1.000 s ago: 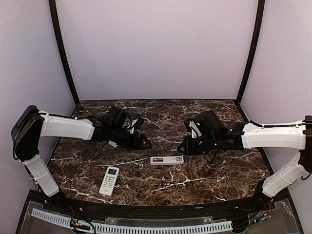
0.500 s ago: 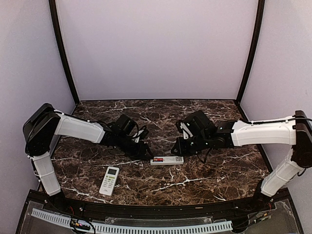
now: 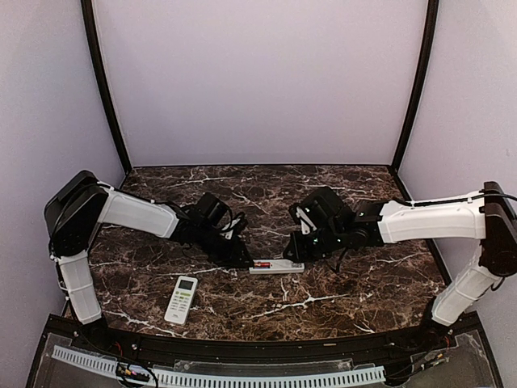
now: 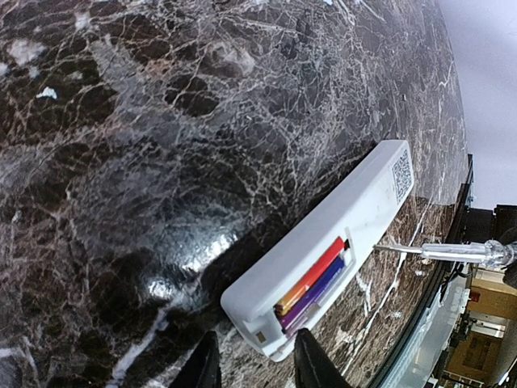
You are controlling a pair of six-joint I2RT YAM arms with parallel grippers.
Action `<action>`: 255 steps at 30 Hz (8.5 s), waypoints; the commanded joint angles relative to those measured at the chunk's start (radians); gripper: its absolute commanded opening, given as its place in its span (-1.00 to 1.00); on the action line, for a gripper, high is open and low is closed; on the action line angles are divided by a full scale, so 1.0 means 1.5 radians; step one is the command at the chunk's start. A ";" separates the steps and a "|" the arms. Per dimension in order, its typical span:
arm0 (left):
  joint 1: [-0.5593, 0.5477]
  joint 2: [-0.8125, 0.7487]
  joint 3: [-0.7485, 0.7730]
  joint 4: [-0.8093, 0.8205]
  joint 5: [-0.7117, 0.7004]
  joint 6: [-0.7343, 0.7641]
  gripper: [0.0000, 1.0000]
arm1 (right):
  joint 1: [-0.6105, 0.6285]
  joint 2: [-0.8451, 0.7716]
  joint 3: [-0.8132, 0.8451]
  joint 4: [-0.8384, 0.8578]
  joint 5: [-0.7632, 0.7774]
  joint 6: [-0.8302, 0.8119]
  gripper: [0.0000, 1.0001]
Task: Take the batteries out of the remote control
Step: Hold the remote control without the battery cover at the center of the board, then remove the battery from the remote control without the battery cover.
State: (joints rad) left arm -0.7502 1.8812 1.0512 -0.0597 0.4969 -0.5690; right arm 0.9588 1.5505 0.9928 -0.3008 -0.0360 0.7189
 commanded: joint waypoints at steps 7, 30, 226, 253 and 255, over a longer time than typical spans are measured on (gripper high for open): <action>-0.002 0.014 0.020 -0.016 0.007 0.005 -0.47 | 0.015 0.023 0.027 -0.015 0.014 0.001 -1.00; -0.002 0.034 0.026 -0.017 0.020 0.003 -0.64 | 0.020 0.049 0.044 -0.040 0.044 0.010 -1.00; -0.017 0.052 0.037 -0.026 0.038 0.003 -0.89 | 0.035 0.009 -0.076 0.107 0.022 0.220 -1.00; -0.002 0.029 0.049 -0.049 0.006 0.015 -0.86 | 0.035 0.063 -0.038 0.150 0.034 0.205 -1.00; 0.023 0.010 0.050 -0.050 -0.001 0.015 -0.83 | 0.035 0.063 -0.037 0.148 0.036 0.206 -1.00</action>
State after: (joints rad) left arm -0.7460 1.9339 1.1122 -0.0788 0.5289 -0.5682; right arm 1.0065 1.6272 0.9123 -0.1009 -0.0196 1.0309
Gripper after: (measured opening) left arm 0.070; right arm 0.097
